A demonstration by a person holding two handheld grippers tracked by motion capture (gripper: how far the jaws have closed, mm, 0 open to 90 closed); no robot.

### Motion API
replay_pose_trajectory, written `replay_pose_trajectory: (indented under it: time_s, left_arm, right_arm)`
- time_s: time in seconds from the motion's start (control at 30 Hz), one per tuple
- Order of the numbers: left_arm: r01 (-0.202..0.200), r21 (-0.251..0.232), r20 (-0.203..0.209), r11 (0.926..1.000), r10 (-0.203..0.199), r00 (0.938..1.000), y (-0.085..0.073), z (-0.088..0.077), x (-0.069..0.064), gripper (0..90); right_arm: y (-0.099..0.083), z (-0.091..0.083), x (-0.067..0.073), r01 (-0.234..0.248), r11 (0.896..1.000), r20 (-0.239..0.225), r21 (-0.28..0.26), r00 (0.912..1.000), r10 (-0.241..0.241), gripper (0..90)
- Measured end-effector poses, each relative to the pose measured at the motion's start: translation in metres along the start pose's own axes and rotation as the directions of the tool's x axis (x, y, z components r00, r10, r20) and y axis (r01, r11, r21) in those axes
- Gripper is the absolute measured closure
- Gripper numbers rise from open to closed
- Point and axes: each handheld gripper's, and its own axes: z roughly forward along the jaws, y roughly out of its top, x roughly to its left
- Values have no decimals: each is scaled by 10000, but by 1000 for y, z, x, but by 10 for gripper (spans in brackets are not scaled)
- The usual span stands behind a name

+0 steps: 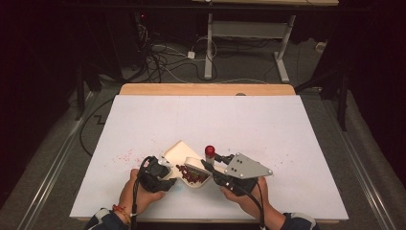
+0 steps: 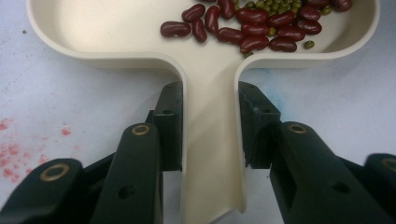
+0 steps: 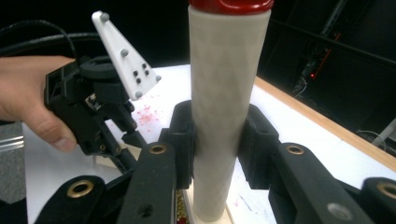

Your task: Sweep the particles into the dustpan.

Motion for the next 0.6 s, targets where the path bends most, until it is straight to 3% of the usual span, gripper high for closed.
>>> replay_pose_trajectory:
  time_s: [0.33,0.6]
  left_arm:
    - [291,-380,-331,9989,-304,9990,-5,-3,6,638]
    - [615,-620,-693,9962,-657,9954,-8,-6,17,638]
  right_arm:
    - [4,-20,-22,-490,9976,491,-491,9975,514,701]
    - [1,-34,-42,-729,9958,856,-560,9933,776,701]
